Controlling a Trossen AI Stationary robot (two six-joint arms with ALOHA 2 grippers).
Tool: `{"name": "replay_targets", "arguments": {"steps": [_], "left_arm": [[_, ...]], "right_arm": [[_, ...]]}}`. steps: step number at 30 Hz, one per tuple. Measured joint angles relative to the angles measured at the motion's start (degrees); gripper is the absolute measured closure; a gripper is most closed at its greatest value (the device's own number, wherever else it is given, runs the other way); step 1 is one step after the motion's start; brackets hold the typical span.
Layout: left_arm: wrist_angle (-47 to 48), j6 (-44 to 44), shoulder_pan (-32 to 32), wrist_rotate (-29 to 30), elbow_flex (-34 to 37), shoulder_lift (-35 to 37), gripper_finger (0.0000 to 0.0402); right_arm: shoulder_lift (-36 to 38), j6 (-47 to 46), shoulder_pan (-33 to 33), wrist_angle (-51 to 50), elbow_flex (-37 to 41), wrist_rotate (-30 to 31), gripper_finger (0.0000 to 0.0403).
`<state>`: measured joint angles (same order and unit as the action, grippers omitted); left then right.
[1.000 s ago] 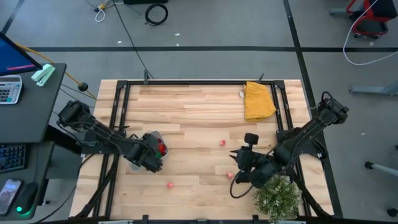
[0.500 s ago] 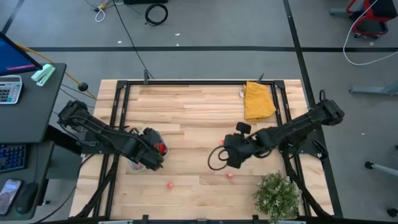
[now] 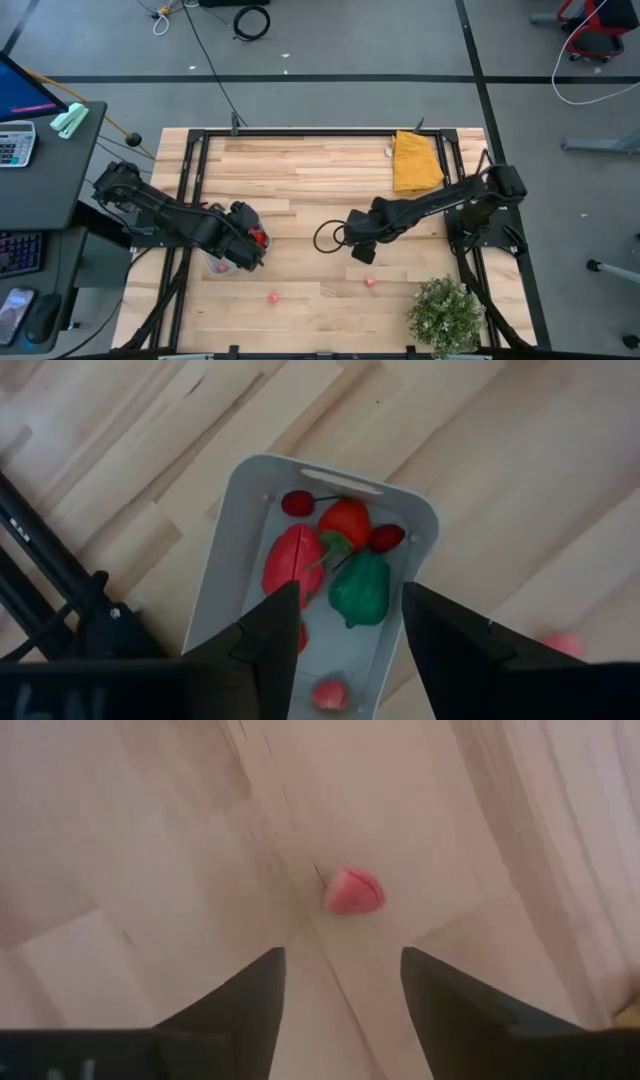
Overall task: Pick and placing Produce into tupperware
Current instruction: Put the top right pink apricot into the gray bin
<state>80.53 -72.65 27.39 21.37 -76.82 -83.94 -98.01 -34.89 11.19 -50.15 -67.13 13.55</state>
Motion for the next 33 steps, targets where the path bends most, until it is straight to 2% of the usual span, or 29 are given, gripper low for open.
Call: {"name": "replay_targets", "arguments": {"steps": [9,22,33], "left_arm": [[0.2,3.16,-0.27,0.0,0.0,0.0,0.0234],[0.31,3.33,-0.04,0.0,0.07,-0.04,0.0241],[0.33,3.46,-0.04,0.0,0.09,-0.04,0.0256]], "right_arm": [[-4.71,-1.45,-0.5,5.18,0.0,1.97,0.0202],[-7.97,-1.05,-4.86,5.86,0.02,2.57,0.0203],[-9.92,-3.06,-4.21,5.56,0.01,2.48,0.0203]]}}
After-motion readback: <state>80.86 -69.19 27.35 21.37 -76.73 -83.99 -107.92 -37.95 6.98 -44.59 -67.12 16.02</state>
